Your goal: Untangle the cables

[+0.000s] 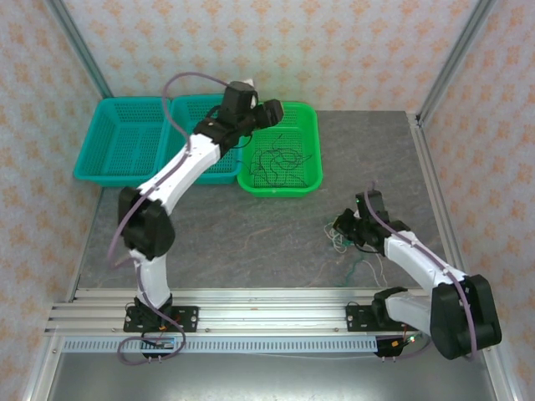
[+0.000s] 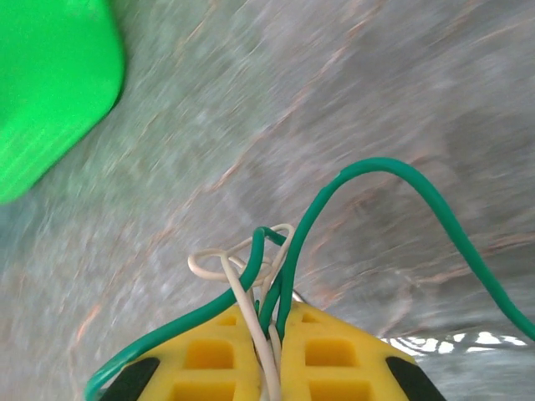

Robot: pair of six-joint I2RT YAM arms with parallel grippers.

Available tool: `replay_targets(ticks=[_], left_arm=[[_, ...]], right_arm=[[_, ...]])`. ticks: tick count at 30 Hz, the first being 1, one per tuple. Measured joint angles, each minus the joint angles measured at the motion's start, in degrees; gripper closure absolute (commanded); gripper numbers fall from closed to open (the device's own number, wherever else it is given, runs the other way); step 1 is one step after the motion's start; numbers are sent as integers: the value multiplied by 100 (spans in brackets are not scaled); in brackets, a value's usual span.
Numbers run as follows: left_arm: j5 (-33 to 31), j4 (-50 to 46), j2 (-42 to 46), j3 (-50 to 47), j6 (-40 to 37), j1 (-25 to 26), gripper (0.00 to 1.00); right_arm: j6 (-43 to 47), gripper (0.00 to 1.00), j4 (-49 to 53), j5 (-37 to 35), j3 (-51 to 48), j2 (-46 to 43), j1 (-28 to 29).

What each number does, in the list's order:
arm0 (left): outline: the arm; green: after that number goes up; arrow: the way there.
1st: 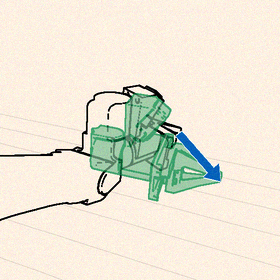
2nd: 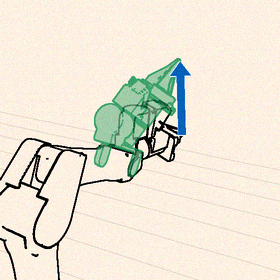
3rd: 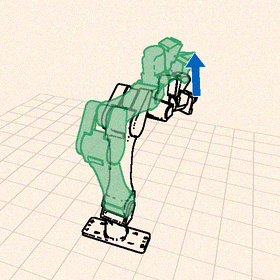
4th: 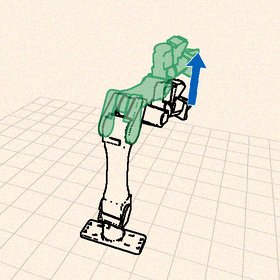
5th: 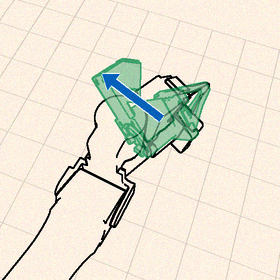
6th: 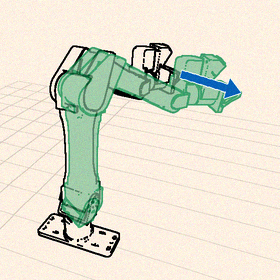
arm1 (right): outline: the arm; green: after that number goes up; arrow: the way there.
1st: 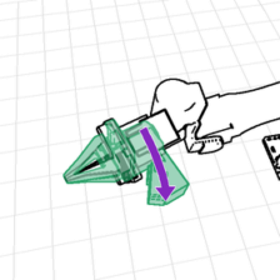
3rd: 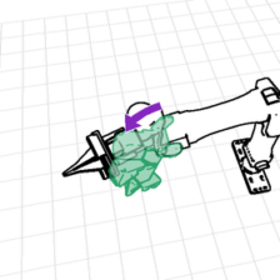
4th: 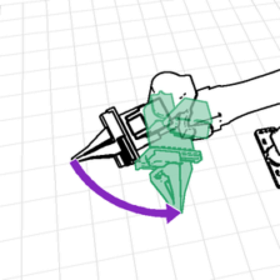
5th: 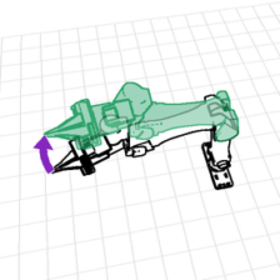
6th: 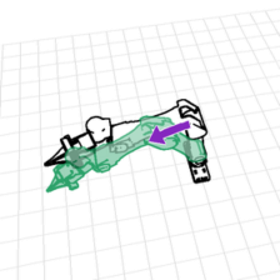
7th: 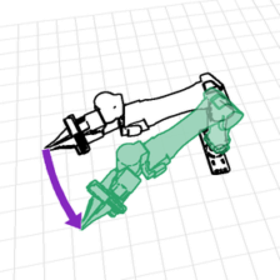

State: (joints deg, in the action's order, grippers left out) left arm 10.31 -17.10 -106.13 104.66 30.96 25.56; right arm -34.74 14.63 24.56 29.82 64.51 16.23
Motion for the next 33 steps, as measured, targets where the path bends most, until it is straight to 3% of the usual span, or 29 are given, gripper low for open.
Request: replay_targets(ticks=[6,11,16,21,26,33], left_arm=[[496,1314,2323,-1843,-212,299,29],[728,1648,3265,-3287,-404,345,29],[608,1115,3982,-4450,-662,466,29],[560,581,4828,-5226,-728,520,28],[435,382,4754,-5801,-562,1038,38],[-72,286,3375,-5984,444,1843,55]], right_arm=[[-50,80,-616,461,225,610,1427],[42,48,-997,850,872,1521,2409],[415,38,-946,669,1224,1366,2503],[761,35,-730,63,1207,350,2498],[800,35,-763,-975,866,-540,2461],[535,35,-774,-1915,223,-890,2345]])
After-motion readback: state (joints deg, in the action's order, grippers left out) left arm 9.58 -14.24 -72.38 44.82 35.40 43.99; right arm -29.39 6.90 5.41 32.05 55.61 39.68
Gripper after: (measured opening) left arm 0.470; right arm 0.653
